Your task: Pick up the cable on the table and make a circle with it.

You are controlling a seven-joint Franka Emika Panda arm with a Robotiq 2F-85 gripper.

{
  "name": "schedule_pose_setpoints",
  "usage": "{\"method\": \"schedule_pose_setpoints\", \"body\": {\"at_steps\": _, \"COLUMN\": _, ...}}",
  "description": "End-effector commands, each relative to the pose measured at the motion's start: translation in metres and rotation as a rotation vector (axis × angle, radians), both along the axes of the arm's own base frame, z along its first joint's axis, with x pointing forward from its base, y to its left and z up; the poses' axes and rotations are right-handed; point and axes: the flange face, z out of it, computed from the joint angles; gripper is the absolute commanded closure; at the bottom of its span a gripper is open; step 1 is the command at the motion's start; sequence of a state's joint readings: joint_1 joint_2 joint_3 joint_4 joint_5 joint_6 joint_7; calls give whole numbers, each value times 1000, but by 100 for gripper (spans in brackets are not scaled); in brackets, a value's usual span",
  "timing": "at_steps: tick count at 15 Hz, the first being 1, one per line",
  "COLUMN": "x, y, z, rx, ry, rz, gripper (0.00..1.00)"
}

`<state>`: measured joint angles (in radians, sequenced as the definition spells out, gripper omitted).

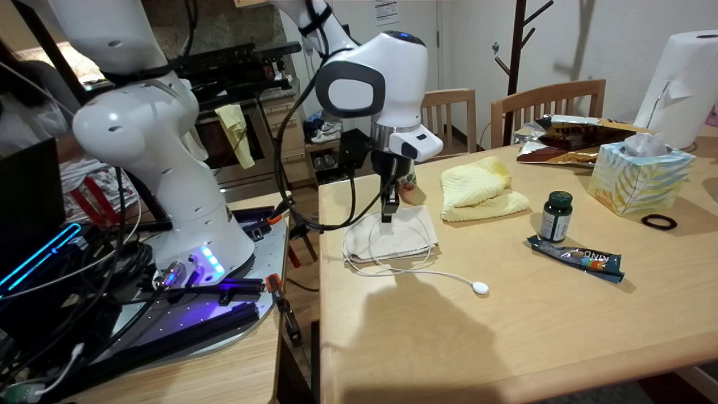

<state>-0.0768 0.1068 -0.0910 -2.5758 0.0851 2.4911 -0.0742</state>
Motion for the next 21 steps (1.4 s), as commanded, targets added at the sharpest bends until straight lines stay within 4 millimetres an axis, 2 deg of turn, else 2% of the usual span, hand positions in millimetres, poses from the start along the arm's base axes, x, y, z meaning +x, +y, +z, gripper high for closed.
{"method": "schedule_pose_setpoints", "body": {"at_steps": 1, "x": -4, "y": 3, "z": 5, "rx": 6, "ry": -29, "rz": 18, "gripper": 100}}
{"method": "schedule_pose_setpoints", "body": {"at_steps": 6, "x": -4, "y": 14, "z": 22, "rx": -7, "ry": -38, "rz": 28, "gripper": 99}}
{"method": "schedule_pose_setpoints", "body": {"at_steps": 11, "x": -4, "y": 34, "z": 49, "rx": -71, "ry": -27, "rz": 91, "gripper": 99}}
{"method": "schedule_pose_setpoints", "body": {"at_steps": 15, "x": -14, "y": 53, "z": 70, "rx": -146, "ry": 33, "rz": 121, "gripper": 99}}
{"method": "schedule_pose_setpoints", "body": {"at_steps": 18, "x": -19, "y": 71, "z": 77, "rx": -167, "ry": 85, "rz": 140, "gripper": 99}}
{"method": "schedule_pose_setpoints", "body": {"at_steps": 21, "x": -19, "y": 100, "z": 76, "rx": -134, "ry": 106, "rz": 143, "gripper": 99}}
